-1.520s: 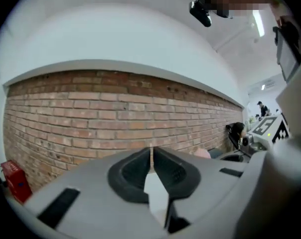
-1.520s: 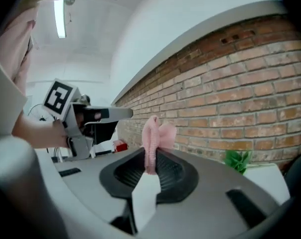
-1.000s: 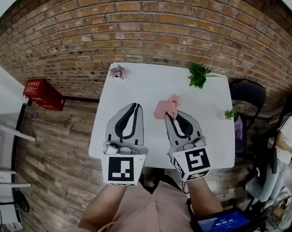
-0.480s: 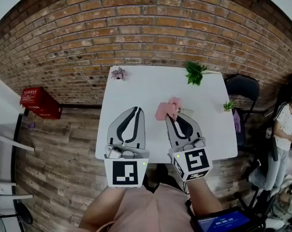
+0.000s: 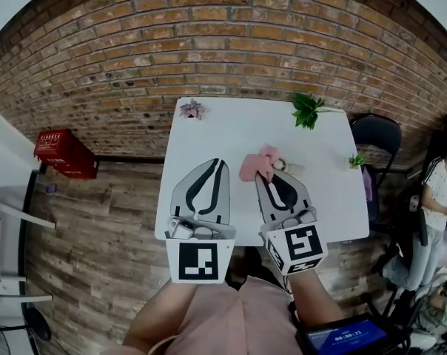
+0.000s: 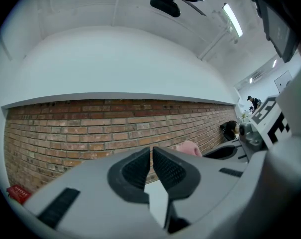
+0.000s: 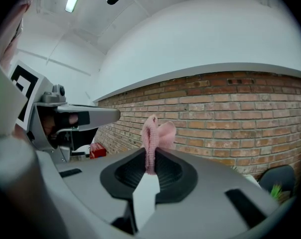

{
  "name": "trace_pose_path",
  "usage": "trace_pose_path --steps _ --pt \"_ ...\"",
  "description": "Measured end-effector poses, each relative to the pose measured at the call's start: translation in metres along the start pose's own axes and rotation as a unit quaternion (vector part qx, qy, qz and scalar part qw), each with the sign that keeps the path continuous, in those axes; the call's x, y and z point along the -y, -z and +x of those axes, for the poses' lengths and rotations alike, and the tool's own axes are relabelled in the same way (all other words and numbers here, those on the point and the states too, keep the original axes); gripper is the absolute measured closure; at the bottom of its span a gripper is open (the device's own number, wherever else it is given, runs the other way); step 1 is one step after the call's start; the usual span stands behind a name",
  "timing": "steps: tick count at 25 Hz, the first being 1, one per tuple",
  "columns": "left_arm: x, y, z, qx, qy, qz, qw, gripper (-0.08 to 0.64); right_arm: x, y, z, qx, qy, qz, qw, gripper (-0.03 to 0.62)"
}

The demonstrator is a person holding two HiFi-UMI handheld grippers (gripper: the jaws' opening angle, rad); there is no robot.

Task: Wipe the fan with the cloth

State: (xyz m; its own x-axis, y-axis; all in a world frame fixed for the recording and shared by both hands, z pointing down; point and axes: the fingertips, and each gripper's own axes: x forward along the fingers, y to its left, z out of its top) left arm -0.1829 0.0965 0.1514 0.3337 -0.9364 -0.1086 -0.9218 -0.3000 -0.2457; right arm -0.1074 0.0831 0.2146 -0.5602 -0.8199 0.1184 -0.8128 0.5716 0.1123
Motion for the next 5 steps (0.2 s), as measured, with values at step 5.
trace_pose_path --steps 5 --pt "0.0003 0.004 0.0026 0.001 0.002 0.001 1.0 0.537 -0.003 0.0013 0.0049 0.003 -0.005 -0.005 1.0 0.548"
